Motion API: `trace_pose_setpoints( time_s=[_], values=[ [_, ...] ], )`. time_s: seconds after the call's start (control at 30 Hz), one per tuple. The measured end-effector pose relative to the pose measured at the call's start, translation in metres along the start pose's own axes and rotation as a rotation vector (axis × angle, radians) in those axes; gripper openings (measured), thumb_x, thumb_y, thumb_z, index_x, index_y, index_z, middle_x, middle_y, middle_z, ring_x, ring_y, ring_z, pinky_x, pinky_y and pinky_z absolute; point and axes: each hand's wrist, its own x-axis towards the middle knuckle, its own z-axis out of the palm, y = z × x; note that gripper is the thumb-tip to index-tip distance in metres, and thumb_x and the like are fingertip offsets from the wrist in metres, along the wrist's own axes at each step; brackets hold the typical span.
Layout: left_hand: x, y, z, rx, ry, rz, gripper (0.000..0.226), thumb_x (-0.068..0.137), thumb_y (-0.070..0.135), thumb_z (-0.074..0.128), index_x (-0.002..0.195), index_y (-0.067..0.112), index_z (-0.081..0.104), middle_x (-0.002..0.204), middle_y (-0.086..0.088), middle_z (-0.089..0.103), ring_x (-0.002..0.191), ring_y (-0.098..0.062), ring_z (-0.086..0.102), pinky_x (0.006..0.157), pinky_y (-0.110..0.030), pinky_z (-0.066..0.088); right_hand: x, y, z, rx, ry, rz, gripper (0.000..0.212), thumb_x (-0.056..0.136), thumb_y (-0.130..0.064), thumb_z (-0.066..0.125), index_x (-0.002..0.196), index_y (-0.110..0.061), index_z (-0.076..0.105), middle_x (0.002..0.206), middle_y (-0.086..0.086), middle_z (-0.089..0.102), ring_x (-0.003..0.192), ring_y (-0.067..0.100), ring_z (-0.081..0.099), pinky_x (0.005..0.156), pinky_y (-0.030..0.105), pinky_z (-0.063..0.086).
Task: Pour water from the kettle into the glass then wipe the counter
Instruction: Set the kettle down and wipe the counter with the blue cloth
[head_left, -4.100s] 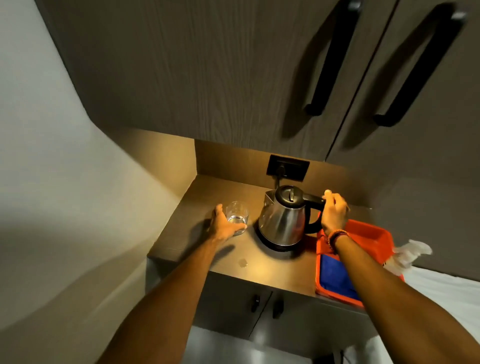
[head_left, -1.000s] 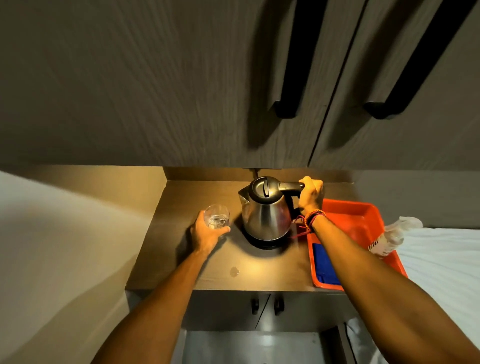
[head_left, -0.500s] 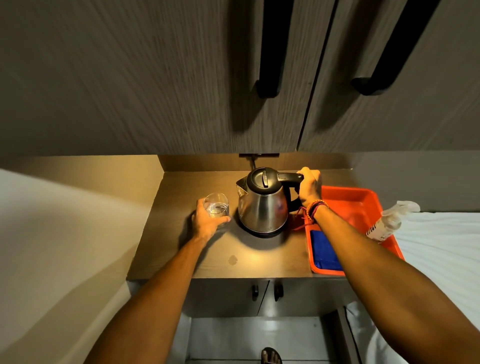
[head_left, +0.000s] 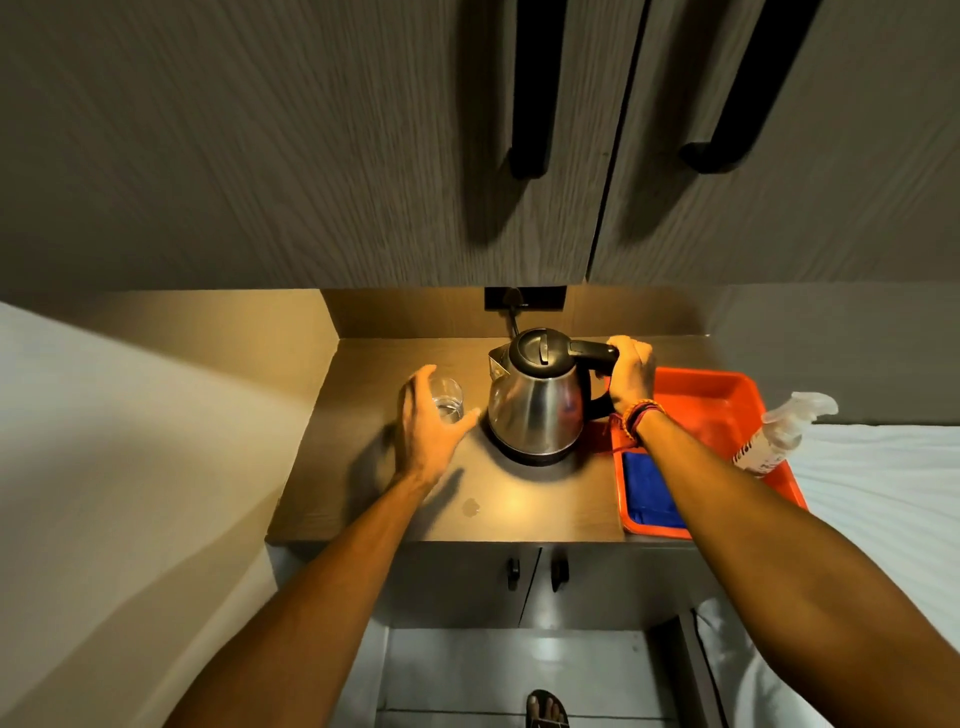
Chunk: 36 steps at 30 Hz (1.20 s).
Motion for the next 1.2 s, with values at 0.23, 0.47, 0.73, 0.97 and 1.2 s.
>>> trace_pose_setpoints(
  time_s=[0.23, 0.47, 0.73, 0.97, 1.2],
  values=[
    [-0.049, 0.052, 0.046, 0.192, -0.109, 0.552, 0.033, 0.089, 0.032, 0.064, 0.116, 0.017, 0.056, 0.106, -0.003, 0.060, 0.097, -0.020, 0.056, 0.081, -0.038, 0.053, -0.026, 0.052, -0.047, -0.668, 0.023, 0.042, 0.033, 0.099, -0.019, 0.042, 0.114, 0.002, 0.062, 0.127, 0.026, 0.060, 0.121, 0.040, 0.054, 0.101, 0.043, 0.040],
    [-0.099, 0.083, 0.110, 0.178, -0.364, 0.549, 0.028, 0.092, 0.029, 0.062, 0.115, 0.013, 0.060, 0.106, -0.005, 0.064, 0.101, -0.028, 0.059, 0.088, -0.043, 0.049, -0.058, 0.080, -0.100, -0.886, -0.218, 0.319, 0.038, 0.089, -0.019, 0.059, 0.122, 0.001, 0.064, 0.130, 0.027, 0.060, 0.121, 0.039, 0.059, 0.096, 0.042, 0.050],
    [-0.102, 0.076, 0.121, -0.088, -0.662, 0.173, 0.075, 0.086, 0.055, 0.068, 0.144, 0.014, 0.042, 0.132, -0.003, 0.047, 0.125, -0.017, 0.045, 0.107, -0.034, 0.042, -0.068, 0.038, -0.102, -0.309, -0.015, 0.110, 0.020, 0.062, 0.006, 0.065, 0.076, -0.002, 0.078, 0.081, 0.015, 0.077, 0.072, 0.023, 0.067, 0.066, 0.034, 0.058],
    [-0.101, 0.048, 0.076, -0.871, -0.484, -0.337, 0.024, 0.091, 0.028, 0.067, 0.110, 0.015, 0.072, 0.110, -0.012, 0.076, 0.100, -0.031, 0.070, 0.087, -0.039, 0.055, -0.099, 0.013, -0.036, 0.106, -0.314, 0.147, 0.038, 0.057, 0.020, 0.061, 0.089, 0.005, 0.074, 0.076, 0.012, 0.068, 0.069, 0.017, 0.059, 0.060, 0.021, 0.051],
    [-0.095, -0.043, 0.015, 0.044, -0.221, -0.219, 0.035, 0.089, 0.049, 0.067, 0.090, 0.014, 0.069, 0.097, -0.004, 0.068, 0.088, -0.026, 0.064, 0.075, -0.038, 0.054, -0.160, 0.057, 0.047, -0.190, -0.293, 0.125, 0.036, 0.075, 0.006, 0.073, 0.110, 0.002, 0.067, 0.114, 0.018, 0.066, 0.098, 0.023, 0.061, 0.094, 0.033, 0.049]
  ],
)
